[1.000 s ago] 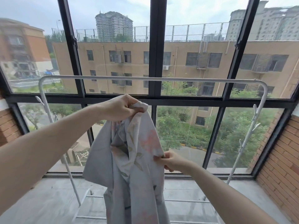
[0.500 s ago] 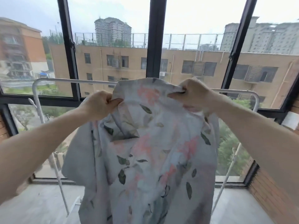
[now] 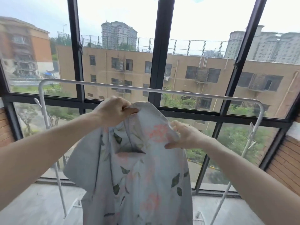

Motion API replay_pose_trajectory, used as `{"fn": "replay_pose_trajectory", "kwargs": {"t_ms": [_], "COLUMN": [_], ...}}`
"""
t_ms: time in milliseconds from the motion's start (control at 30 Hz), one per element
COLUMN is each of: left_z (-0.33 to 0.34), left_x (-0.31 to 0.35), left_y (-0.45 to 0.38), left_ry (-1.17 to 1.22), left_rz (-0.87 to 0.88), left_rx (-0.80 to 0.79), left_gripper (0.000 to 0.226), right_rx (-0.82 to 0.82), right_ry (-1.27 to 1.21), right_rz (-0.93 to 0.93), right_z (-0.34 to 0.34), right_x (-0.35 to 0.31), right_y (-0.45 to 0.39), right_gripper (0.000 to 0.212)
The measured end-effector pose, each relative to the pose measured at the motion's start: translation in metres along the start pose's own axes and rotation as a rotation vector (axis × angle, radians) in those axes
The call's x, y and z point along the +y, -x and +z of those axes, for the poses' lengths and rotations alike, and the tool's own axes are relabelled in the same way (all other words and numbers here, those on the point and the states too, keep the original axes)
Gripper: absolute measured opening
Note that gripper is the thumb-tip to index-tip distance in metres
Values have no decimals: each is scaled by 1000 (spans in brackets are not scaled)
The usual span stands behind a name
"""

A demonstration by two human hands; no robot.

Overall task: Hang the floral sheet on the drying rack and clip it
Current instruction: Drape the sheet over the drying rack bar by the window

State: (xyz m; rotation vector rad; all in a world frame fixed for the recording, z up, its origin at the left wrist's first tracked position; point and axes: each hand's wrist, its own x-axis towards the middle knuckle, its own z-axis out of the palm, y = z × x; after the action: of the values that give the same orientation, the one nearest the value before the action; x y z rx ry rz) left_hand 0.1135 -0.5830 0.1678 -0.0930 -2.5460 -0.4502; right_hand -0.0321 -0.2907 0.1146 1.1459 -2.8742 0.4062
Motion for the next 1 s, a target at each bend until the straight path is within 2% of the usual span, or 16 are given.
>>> {"fn": "replay_pose_trajectory", "kwargs": {"t_ms": [67,100,133,200,233,267,333,467,567,633,700,733,833,900,933,1000], "left_z": [11,17,22,28,27,25,14,-21,-44,-56,-64,-65,-59,-49,-43,-33], "left_x": [14,21,26,32,31,26,9,-36,-68,-80,-80,-76,-49,-22,-9,12], "left_y": [-2,-3,-3,0,2,4,12,37,52,53,49,44,28,16,11,3], "left_ry": [6,16,27,27,8,-37,-138,-334,-466,-361,-178,-126,-96,-110,-130,-157], "left_rz": [51,83,112,137,124,110,39,-161,-242,-256,-255,-234,-125,-41,4,74], "left_rx": [-45,-63,-72,-65,-61,-45,-55,-280,-303,-215,-101,-55,-10,-46,-65,-75], "left_gripper": [51,35,20,7,11,26,58,71,48,37,42,44,38,32,29,31], "right_rx": [-26,-33,-47,-52,-16,27,96,262,354,322,188,135,134,108,84,91], "right_ry": [-261,-328,-386,-447,-478,-509,-587,-614,-503,-369,-207,-154,-250,-420,-467,-534], "right_rz": [-129,-167,-192,-183,-173,-148,-70,107,289,413,505,518,179,-106,-179,-228], "right_z": [17,24,31,42,45,48,46,33,29,31,35,40,45,38,37,37], "right_x": [-39,-55,-66,-78,-77,-73,-60,-16,24,48,51,46,-12,-73,-98,-128], "right_y": [4,4,2,-2,-4,-7,-9,-15,-22,-22,-17,-16,-16,-15,-17,-23], "right_gripper": [111,112,101,30,10,28,35,39,36,28,8,27,89,105,98,43]}}
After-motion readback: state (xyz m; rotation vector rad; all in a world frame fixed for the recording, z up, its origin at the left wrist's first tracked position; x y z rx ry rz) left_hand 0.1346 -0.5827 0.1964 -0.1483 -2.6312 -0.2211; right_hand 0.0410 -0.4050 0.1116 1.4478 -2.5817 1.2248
